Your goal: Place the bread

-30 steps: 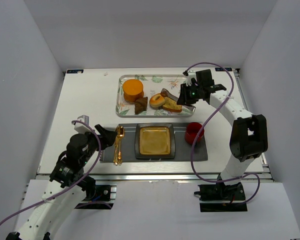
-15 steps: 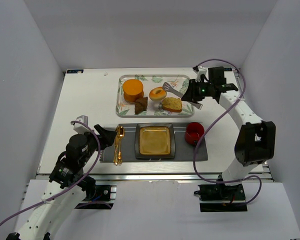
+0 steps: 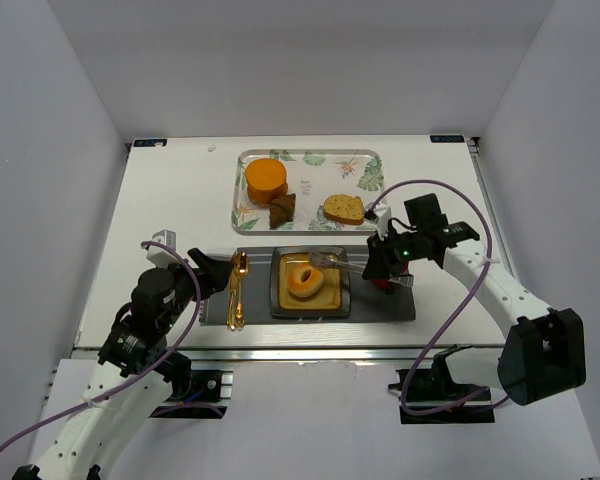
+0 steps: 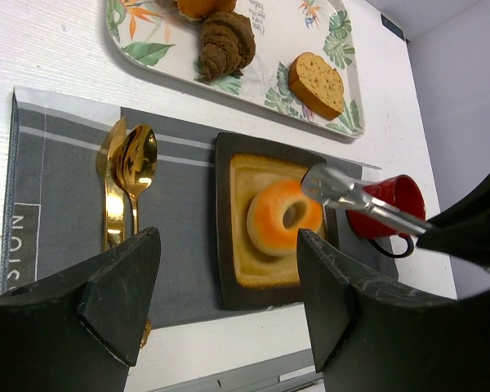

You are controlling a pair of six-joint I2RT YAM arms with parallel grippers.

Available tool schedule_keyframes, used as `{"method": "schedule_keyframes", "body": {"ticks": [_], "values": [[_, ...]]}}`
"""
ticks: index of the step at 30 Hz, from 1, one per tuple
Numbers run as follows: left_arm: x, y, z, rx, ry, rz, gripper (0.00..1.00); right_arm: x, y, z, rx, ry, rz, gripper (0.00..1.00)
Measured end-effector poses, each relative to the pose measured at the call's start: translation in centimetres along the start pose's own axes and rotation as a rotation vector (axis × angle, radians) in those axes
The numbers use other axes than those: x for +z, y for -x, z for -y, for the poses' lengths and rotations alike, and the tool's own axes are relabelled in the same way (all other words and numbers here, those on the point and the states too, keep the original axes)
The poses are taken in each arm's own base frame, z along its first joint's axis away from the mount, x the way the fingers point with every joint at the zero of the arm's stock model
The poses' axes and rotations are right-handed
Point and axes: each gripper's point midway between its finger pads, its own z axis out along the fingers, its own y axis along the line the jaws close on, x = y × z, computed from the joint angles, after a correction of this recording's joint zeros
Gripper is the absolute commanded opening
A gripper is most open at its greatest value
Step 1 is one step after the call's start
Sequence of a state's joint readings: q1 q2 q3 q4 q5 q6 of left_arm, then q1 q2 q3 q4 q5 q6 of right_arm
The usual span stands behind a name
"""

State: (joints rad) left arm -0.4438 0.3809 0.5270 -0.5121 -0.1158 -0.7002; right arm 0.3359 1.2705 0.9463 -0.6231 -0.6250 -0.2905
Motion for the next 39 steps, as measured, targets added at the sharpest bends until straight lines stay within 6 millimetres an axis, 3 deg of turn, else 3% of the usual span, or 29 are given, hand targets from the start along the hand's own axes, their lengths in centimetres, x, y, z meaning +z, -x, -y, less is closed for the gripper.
{"method": "schedule_keyframes", "body": {"ticks": [3,5,7,11,15,22,26,29,34,39], "values": [[0.1,0.2,0.1,-0.001,-0.005,0.006,0.77,0.3,-1.7,-0.1,-0.021,-0.005,-0.042,0.28],[0.1,0.2,0.2,-0.001,-0.007,0.008,0.77,0.3,-1.9,0.1,-0.038,-0.01,-0.046,0.43],[0.2,0.2,0.2,-0.001,-0.007,0.007,0.77,0.3,-1.8,0.3,-0.061,-0.017,-0.044,0.51],[0.2,0.2,0.2,-0.001,-0.006,0.007,0.77,0.3,-1.5,0.5,-0.089,-0.022,-0.038,0.53],[0.2,0.2,0.2,-0.001,-0.006,0.007,0.77,-0.2,0.2,0.6,-0.116,-0.035,-0.003,0.52],[0.2,0.2,0.2,-0.001,-0.007,0.007,0.77,-0.6,6.1,1.7,-0.151,-0.079,0.113,0.46],[0.3,0.2,0.3,-0.001,-0.006,0.006,0.77,1.5,9.6,4.1,-0.079,-0.106,0.144,0.49],[0.4,0.2,0.2,-0.001,-0.004,0.002,0.77,3.7,11.0,5.8,-0.006,-0.116,0.142,0.52],[0.4,0.2,0.3,-0.002,-0.005,0.005,0.77,7.2,11.4,6.9,0.066,-0.122,0.102,0.55],[0.1,0.5,0.4,-0.01,-0.015,0.018,0.77,8.6,11.0,6.8,0.09,-0.13,0.077,0.6]]}}
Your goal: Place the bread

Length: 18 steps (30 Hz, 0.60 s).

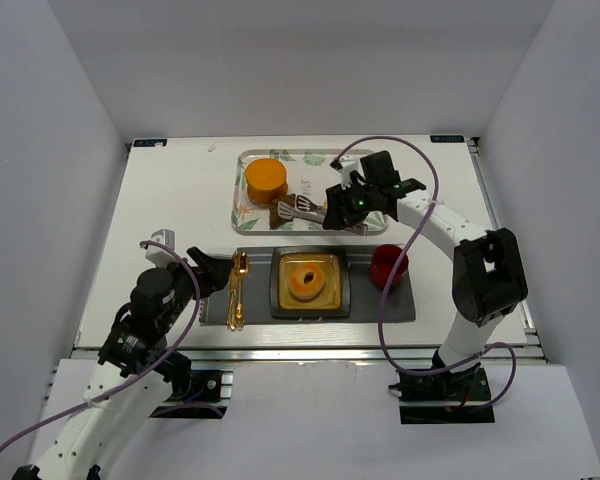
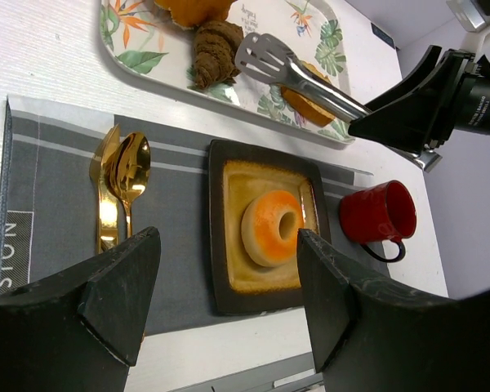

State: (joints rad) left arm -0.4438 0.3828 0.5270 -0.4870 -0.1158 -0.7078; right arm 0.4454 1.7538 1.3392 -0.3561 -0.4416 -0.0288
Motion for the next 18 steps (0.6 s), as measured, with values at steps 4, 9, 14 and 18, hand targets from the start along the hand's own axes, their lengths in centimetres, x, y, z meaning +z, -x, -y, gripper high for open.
{"method": "schedule_keyframes", "body": {"ticks": [4,9,14,18], "values": [[0.0,0.0,0.0,0.0,-0.001,0.001,0.77,0.2,0.0,0.1,0.001,-0.019,-0.001,0.6],[0.1,-0.1,0.0,0.001,0.003,-0.005,0.77,0.6,0.3,0.2,0.015,-0.034,0.005,0.62],[0.3,-0.2,-0.2,0.002,0.01,-0.012,0.77,1.7,0.2,0.3,0.032,-0.036,-0.007,0.62],[0.3,-0.2,-0.2,0.002,0.01,-0.012,0.77,2.5,0.1,0.4,0.043,-0.035,-0.018,0.6]]}}
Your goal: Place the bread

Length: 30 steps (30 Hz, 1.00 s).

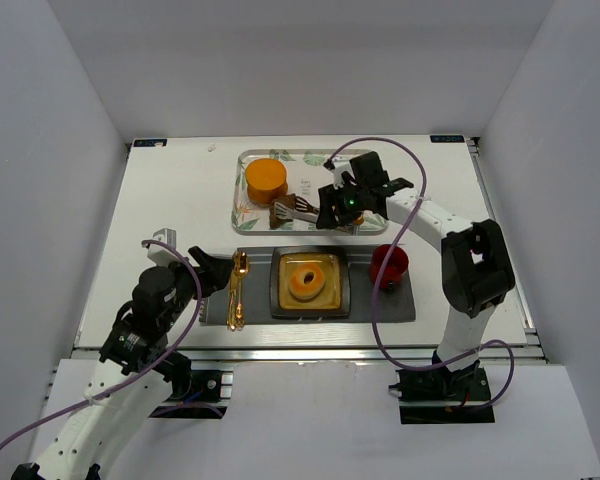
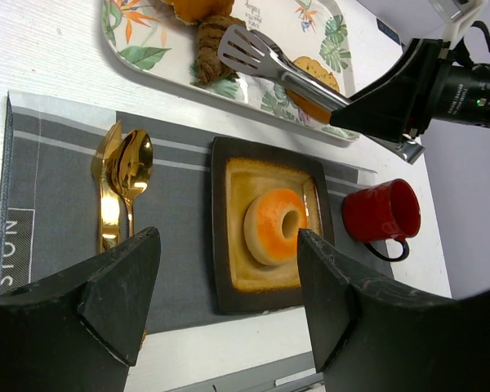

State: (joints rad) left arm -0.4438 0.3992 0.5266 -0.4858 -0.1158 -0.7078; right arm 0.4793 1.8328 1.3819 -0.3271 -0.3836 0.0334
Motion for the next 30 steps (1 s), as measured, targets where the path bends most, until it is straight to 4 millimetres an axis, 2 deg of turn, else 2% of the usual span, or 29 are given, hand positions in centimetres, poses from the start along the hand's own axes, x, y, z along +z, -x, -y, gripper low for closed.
{"method": "schedule_keyframes", "body": {"ticks": [4,11,17,20,25,27,30], "values": [[-0.1,0.1,0.1,-0.001,-0.004,0.004,0.77,0.5,0.0,-0.1,0.012,0.003,-0.004,0.54],[-0.1,0.1,0.1,-0.001,-0.004,0.004,0.77,0.6,0.2,-0.1,0.026,-0.003,0.001,0.26],[-0.2,0.1,0.1,-0.001,-0.004,0.005,0.77,0.0,0.4,-0.1,0.02,-0.001,0.007,0.16],[-0.3,0.2,0.1,-0.001,-0.008,0.01,0.77,-2.0,0.7,-0.8,0.0,0.009,0.028,0.14],[-0.3,0.2,0.2,-0.002,-0.01,0.013,0.77,-7.7,1.4,-3.0,-0.114,0.034,0.116,0.12],[-0.3,0.2,0.2,-0.002,-0.011,0.013,0.77,-9.8,0.5,-4.2,-0.173,0.049,0.135,0.12],[-0.3,0.3,0.2,-0.002,-0.012,0.014,0.77,-11.7,-2.8,-5.3,-0.239,0.072,0.114,0.12]]}}
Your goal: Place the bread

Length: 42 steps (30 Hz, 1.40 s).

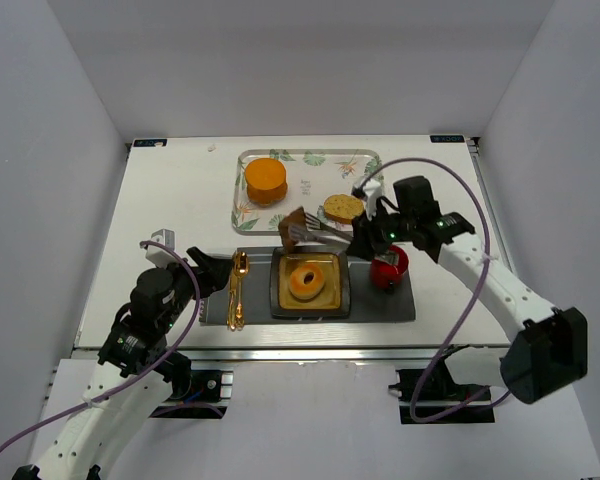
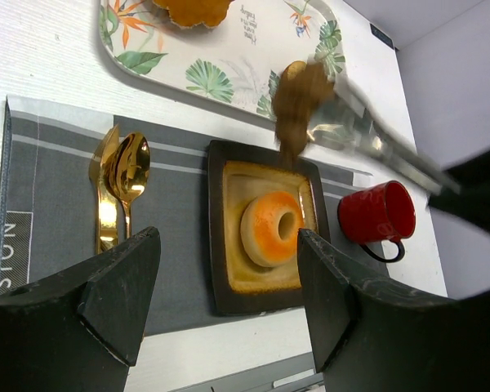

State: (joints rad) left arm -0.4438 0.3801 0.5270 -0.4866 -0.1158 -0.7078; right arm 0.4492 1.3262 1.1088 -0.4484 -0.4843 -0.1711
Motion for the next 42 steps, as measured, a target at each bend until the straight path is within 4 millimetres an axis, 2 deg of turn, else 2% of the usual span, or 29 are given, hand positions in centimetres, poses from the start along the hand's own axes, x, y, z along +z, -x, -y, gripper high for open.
{"method": "schedule_keyframes", "body": {"ticks": [5,7,9,12,23,32,42], "values": [[0.0,0.0,0.0,0.0,-0.001,0.0,0.77,-1.9,-7.1,-2.1,-0.042,0.042,-0.136,0.12],[0.0,0.0,0.1,-0.001,-0.003,0.0,0.77,-2.5,-8.7,-2.5,-0.057,0.045,-0.165,0.13],[0.0,0.1,0.3,-0.005,-0.012,0.002,0.77,-3.1,-9.4,-2.8,-0.081,0.046,-0.174,0.14],[0.1,0.2,0.5,-0.009,-0.021,0.005,0.77,-3.6,-9.6,-3.0,-0.115,0.045,-0.171,0.18],[-0.2,0.3,0.8,-0.015,-0.037,0.01,0.77,-4.1,-10.0,-3.1,-0.16,0.056,-0.187,0.18],[-0.5,0.6,1.0,-0.022,-0.05,0.025,0.77,-5.1,-9.1,-4.1,-0.183,0.07,-0.146,0.17],[-0.5,0.5,0.9,-0.023,-0.049,0.025,0.77,-5.2,-9.0,-4.6,-0.16,0.097,-0.153,0.17]]}}
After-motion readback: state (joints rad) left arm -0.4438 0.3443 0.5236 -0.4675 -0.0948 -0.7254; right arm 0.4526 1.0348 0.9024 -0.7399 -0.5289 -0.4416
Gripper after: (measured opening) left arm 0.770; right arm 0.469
